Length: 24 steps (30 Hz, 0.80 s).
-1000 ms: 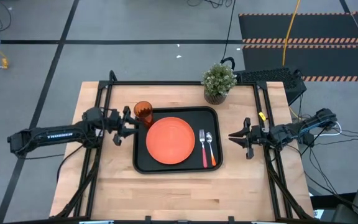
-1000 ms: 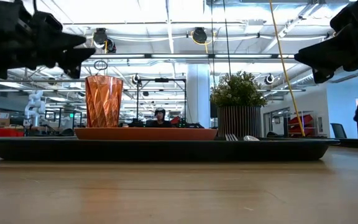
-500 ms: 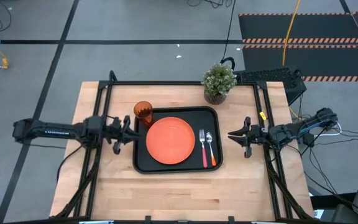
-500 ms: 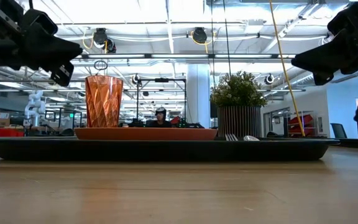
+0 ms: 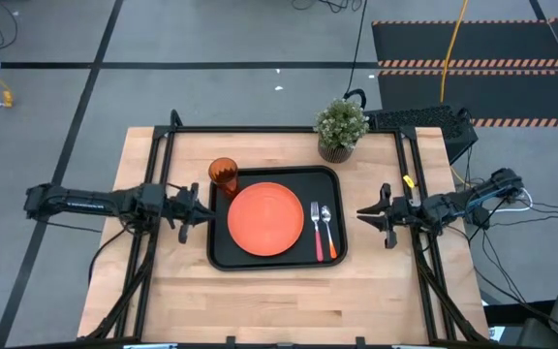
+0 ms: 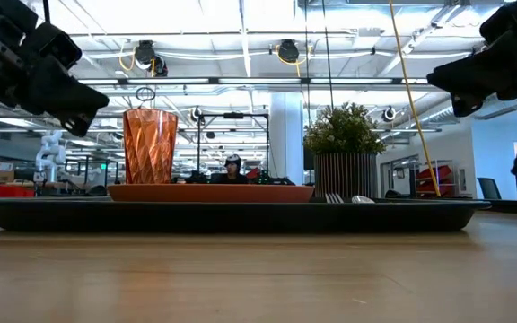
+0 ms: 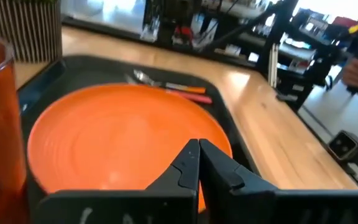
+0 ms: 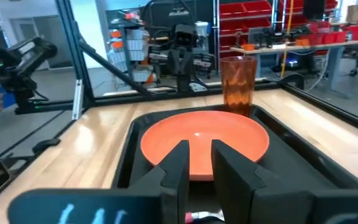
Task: Pick and place plate/cup/fork/spoon on tray
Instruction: Return to Home Position
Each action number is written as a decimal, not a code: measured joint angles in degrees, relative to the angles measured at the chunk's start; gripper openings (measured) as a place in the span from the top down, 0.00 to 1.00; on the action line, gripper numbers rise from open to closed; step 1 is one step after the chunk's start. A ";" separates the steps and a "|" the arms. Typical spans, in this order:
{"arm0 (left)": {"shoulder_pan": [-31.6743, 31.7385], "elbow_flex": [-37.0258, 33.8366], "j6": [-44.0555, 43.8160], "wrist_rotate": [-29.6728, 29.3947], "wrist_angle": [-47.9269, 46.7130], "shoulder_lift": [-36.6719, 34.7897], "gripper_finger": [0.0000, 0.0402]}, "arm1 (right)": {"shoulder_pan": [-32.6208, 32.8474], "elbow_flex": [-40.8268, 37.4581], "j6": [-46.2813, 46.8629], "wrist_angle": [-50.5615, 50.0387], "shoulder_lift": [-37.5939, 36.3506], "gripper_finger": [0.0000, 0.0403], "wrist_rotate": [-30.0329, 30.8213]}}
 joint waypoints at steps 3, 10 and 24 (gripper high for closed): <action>-0.16 4.76 -0.79 -1.06 -14.16 -4.93 0.99 | 0.62 1.67 -0.20 -3.07 -2.02 0.87 -0.04; -2.52 7.66 -1.43 -4.32 -26.21 -16.84 0.99 | 1.36 2.62 0.87 -8.33 -5.68 0.99 -0.05; -8.15 -2.12 5.19 -12.94 -3.87 -16.82 0.99 | 1.36 -0.76 1.87 -2.12 -2.08 1.00 0.06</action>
